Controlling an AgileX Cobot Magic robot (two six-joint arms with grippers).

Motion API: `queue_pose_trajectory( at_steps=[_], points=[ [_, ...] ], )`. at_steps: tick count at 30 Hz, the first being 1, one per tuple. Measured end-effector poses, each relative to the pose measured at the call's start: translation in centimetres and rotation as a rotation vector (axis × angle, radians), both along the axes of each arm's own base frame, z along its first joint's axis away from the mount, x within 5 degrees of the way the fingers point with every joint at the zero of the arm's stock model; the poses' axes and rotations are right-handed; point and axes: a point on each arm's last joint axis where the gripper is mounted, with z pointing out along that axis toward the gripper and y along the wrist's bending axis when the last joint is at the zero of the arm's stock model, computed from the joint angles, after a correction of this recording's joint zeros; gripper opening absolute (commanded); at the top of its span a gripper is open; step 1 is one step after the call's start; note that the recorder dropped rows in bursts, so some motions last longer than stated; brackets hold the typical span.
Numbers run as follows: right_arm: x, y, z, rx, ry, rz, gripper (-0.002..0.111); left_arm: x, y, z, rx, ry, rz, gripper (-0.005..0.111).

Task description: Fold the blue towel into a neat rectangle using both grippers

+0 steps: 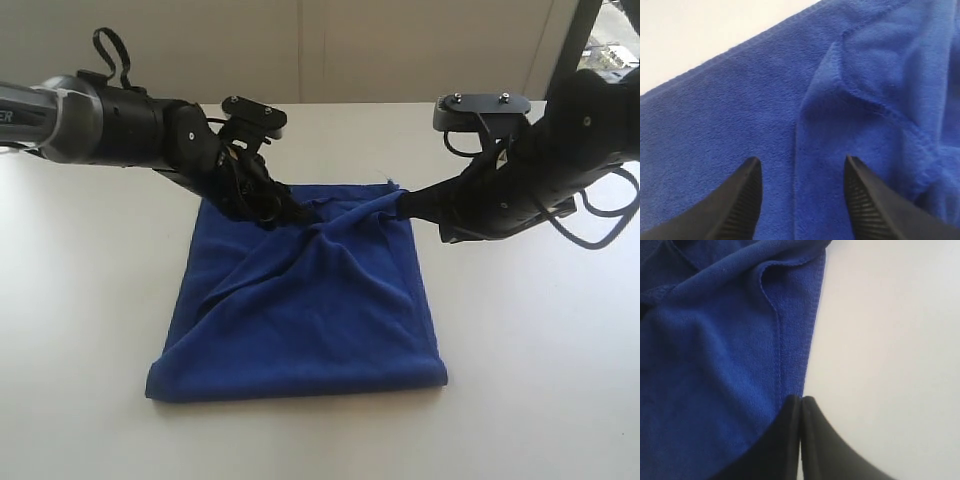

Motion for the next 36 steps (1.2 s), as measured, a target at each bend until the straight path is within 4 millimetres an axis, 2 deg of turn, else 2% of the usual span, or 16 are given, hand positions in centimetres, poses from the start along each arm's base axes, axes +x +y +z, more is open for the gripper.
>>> queue_pose_trajectory(
  at_steps=[9, 14, 21, 26, 36],
  points=[
    [0.2, 0.0, -0.6, -0.006, 0.016, 0.001, 0.0, -1.3, -0.4, 2.9, -0.018, -0.013, -0.031, 0.055],
    [0.3, 0.1, -1.3, -0.01, 0.036, 0.001, 0.0, -1.7, -0.6, 2.6, -0.023, 0.032, -0.033, 0.055],
    [0.3, 0.1, -1.3, -0.01, 0.036, 0.001, 0.0, -2.7, -2.3, 1.3, 0.009, 0.049, -0.112, 0.055],
    [0.3, 0.1, -1.3, -0.01, 0.036, 0.001, 0.0, -2.6, -2.4, 0.6, 0.017, 0.06, -0.113, 0.055],
    [0.3, 0.1, -1.3, -0.01, 0.038, 0.001, 0.0, -2.4, -2.4, 0.8, 0.025, 0.02, -0.137, 0.055]
  ],
)
